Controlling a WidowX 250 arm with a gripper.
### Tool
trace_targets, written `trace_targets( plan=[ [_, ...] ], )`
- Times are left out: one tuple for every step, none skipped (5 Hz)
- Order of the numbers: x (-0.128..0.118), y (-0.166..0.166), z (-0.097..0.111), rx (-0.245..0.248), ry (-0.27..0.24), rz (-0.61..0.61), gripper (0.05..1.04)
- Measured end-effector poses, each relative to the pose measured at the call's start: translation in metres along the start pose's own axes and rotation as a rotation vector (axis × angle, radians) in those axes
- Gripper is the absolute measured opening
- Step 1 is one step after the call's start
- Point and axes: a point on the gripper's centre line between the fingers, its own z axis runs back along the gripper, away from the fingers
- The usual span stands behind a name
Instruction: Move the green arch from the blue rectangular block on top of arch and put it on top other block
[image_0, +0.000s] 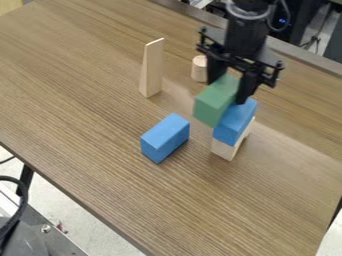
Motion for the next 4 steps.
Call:
trace_targets(
  plan=[
    [-0.017,0.012,0.006,0.011,-0.003,-0.043,0.583],
    [-0.035,0.023,-0.001,0.038,0.037,-0.08,0.583],
    [-0.041,0.028,-0.006,0.035,0.052,-0.106,0.583],
    [-0.042,0.034,-0.018,0.036,0.085,-0.102,0.583]
  ],
)
